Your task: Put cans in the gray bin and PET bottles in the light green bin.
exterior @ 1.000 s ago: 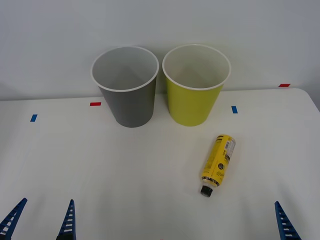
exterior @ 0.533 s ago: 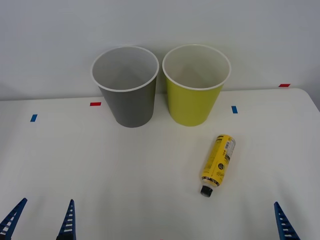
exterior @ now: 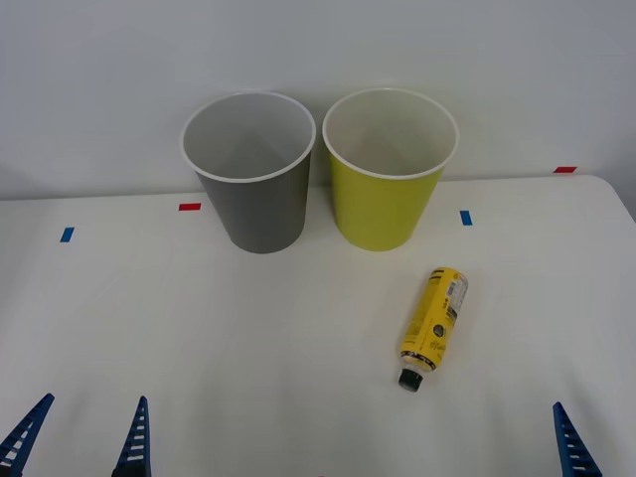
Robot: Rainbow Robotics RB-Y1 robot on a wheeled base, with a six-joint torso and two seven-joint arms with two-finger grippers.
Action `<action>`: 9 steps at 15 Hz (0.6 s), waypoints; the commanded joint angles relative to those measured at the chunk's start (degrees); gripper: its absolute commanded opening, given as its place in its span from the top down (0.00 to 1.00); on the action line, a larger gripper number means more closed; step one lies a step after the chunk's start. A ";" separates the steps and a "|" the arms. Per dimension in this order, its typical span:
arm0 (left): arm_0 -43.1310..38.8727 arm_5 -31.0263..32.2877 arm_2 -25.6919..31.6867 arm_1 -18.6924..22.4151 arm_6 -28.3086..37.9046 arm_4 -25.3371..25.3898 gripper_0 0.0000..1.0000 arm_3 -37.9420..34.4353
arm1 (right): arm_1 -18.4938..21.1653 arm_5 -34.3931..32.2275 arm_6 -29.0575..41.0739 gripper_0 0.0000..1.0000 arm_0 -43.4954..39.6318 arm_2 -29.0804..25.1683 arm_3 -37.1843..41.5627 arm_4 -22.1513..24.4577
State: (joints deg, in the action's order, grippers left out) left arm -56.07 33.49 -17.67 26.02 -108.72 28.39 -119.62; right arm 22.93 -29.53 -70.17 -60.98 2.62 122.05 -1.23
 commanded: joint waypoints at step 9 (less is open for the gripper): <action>0.00 0.00 0.00 0.00 0.00 0.00 0.00 0.01 | 0.98 51.23 5.57 0.00 12.29 -0.51 21.12 -2.73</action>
State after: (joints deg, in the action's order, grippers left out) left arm -56.07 33.49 -17.67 26.02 -108.72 28.39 -119.62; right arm 23.73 11.56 -68.03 -51.85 2.44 138.13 -3.18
